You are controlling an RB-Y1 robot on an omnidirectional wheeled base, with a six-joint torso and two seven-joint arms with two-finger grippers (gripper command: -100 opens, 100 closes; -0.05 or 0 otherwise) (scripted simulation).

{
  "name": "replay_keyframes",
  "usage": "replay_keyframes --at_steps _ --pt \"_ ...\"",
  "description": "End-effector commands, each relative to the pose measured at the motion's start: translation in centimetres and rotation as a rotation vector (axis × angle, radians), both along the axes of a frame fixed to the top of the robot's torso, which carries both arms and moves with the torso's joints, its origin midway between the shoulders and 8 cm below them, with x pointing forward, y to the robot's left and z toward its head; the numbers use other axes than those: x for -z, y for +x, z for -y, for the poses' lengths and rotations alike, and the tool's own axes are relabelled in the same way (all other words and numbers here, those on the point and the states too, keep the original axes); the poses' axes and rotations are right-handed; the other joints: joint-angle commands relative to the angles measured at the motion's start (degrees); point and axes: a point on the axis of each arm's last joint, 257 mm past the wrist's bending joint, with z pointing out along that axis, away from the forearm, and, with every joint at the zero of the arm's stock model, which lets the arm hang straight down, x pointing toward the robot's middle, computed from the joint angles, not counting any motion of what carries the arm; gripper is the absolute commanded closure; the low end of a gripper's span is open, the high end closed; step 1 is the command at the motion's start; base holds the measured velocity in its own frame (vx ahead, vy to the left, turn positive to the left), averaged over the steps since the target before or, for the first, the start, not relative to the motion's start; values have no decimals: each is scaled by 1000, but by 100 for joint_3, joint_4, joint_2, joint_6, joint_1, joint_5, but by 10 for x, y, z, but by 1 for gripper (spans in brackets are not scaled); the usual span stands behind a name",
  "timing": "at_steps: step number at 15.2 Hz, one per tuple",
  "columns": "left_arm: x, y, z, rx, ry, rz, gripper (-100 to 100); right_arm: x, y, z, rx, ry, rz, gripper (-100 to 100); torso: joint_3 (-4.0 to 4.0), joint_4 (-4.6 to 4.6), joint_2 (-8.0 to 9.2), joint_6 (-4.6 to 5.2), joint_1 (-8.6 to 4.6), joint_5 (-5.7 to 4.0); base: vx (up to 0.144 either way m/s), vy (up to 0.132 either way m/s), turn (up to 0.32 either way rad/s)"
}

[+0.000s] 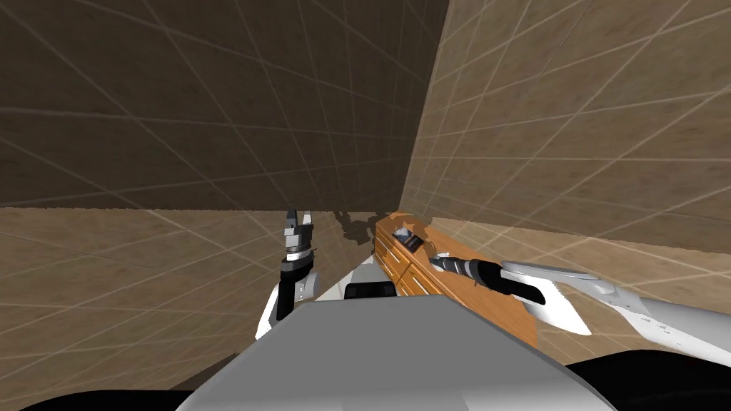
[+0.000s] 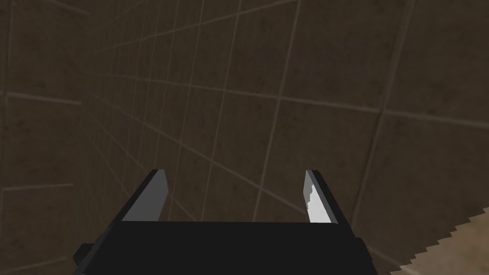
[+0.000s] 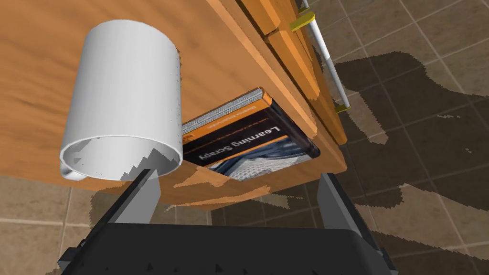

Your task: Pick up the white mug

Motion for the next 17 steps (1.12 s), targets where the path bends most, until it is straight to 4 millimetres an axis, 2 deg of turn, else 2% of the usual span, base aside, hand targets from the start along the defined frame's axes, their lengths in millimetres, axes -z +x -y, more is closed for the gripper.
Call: replay_keyframes --at_steps 1,2,3,4,5,7,8,9,10,11,13,15,16,17 --pt "0 0 0 0 0 0 0 8 -19 16 5 -47 -59 -100 0 0 0 0 0 0 41 2 219" --pt "0 0 0 0 0 0 0 7 -19 17 1 -53 -60 -100 1 0 2 0 1 -1 38 -1 186" --pt "0 0 0 0 0 0 0 12 -33 26 9 -74 -101 -100 2 1 3 1 1 0 43 3 247" --pt "0 0 0 0 0 0 0 11 -33 28 5 -81 -102 -100 1 0 2 -2 2 0 42 1 212" --pt "0 0 0 0 0 0 0 16 -48 37 10 -105 -143 -100 1 1 2 0 2 0 40 3 219" --pt "0 0 0 0 0 0 0 16 -48 37 10 -105 -143 -100 2 1 3 1 3 0 33 0 120" --pt "0 0 0 0 0 0 0 19 -62 46 15 -126 -183 -100 4 2 7 4 2 0 31 2 131" --pt "0 0 0 0 0 0 0 19 -62 46 15 -126 -183 -100 5 2 8 2 3 0 30 1 143" --pt "0 0 0 0 0 0 0 22 -77 53 21 -143 -220 -100 5 2 9 2 3 0 34 -1 179" --pt "0 0 0 0 0 0 0 19 -69 52 11 -147 -203 -100 5 2 8 1 4 1 33 -4 159" --pt "0 0 0 0 0 0 0 22 -77 53 21 -143 -220 -100 6 3 10 4 2 0 19 -4 27" --pt "0 0 0 0 0 0 0 27 -103 65 34 -170 -286 -100 9 4 15 3 3 0 27 2 179" --pt "0 0 0 0 0 0 0 27 -103 65 34 -170 -286 -100 7 3 12 0 3 0 40 -10 172" --pt "0 0 0 0 0 0 0 29 -114 69 39 -179 -313 -100 6 3 9 2 1 0 47 -14 110"
